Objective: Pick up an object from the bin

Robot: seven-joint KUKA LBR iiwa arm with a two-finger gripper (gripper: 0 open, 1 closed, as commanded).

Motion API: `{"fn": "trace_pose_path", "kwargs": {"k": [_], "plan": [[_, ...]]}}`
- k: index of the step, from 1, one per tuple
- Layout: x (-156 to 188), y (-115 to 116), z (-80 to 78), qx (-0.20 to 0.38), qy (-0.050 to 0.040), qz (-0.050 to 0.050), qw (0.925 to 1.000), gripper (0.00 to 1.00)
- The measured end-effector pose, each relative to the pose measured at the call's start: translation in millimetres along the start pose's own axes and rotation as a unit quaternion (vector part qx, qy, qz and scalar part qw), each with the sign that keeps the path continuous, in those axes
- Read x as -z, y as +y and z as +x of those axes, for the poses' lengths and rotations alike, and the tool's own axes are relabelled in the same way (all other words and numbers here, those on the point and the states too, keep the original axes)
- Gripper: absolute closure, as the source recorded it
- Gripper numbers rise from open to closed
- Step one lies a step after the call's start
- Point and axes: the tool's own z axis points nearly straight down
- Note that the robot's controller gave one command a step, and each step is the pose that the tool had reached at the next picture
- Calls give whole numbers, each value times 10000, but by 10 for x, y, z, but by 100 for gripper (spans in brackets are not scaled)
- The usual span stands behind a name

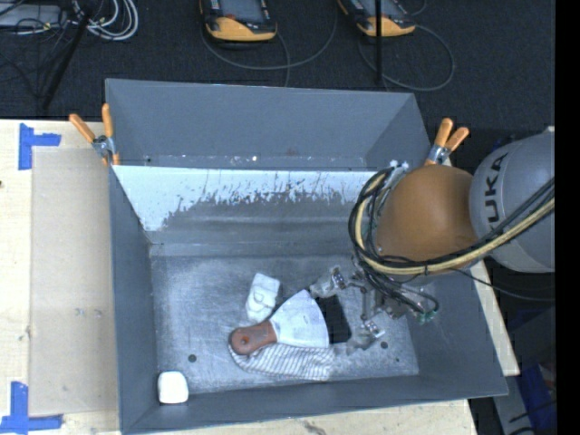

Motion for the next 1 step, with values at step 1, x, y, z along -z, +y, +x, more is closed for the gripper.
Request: {"fn": "trace_pose_path", "kwargs": {"k": [1], "plan": [[-15, 2, -37, 150, -9, 7, 9999, 0]]}}
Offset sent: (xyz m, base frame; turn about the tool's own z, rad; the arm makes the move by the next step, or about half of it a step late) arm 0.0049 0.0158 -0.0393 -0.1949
